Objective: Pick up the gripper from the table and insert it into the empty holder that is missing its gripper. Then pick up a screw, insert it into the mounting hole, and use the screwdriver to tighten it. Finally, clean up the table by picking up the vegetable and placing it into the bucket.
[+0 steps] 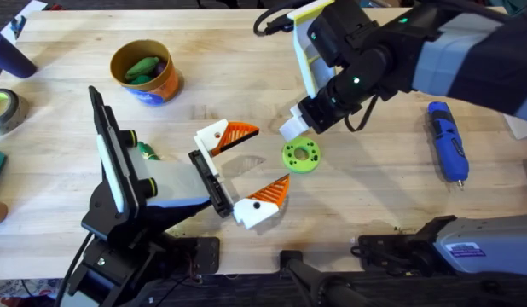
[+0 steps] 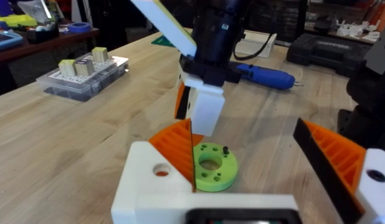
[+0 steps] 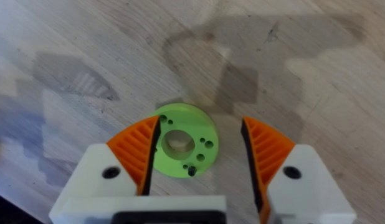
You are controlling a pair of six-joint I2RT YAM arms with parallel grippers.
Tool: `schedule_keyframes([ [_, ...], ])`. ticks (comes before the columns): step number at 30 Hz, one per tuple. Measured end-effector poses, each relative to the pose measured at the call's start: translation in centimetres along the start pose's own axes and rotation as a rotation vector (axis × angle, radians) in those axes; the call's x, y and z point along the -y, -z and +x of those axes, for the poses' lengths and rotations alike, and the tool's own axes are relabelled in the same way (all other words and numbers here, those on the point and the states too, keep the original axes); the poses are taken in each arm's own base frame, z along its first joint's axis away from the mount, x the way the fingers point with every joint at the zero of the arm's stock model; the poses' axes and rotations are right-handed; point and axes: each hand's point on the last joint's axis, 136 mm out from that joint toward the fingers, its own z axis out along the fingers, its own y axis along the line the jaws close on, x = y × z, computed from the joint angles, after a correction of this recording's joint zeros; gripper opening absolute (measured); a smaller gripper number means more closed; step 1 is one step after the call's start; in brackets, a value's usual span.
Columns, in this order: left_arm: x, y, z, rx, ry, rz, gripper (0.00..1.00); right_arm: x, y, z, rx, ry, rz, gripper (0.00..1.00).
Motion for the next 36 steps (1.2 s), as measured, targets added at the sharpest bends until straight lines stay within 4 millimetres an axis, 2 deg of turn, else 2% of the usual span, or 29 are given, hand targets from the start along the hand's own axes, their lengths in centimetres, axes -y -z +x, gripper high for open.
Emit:
schedule_keyframes([
  [6, 0.0, 0.0, -0.1, 0.002, -0.002, 0.000, 0.990, -0.2, -0.5, 0.8, -0.041, -0.005, -0.008, 0.789],
  [11, 0.0, 0.0, -0.1, 0.002, -0.002, 0.000, 0.990, -0.2, 0.5, 2.0, -0.080, -0.017, -0.013, 0.789],
  [16, 0.0, 0.0, -0.1, 0.002, -0.002, -0.001, 0.990, -0.5, 3.7, 2.7, -0.038, -0.018, -0.012, 0.789],
  [23, 0.0, 0.0, -0.1, 0.002, -0.002, 0.000, 0.990, -1.8, 10.5, 4.0, 0.125, 0.001, -0.016, 0.789],
  [29, 0.0, 0.0, -0.1, 0.002, -0.002, 0.000, 0.990, -2.2, 13.5, 6.1, 0.185, 0.002, -0.016, 0.789],
  [32, 0.0, 0.0, -0.1, 0.002, -0.002, 0.000, 0.990, -2.2, 13.7, 6.3, 0.219, -0.008, -0.018, 0.789],
  [36, 0.0, 0.0, -0.1, 0.002, -0.002, 0.000, 0.990, -1.9, 11.5, 6.7, 0.220, -0.044, -0.022, 0.789],
])
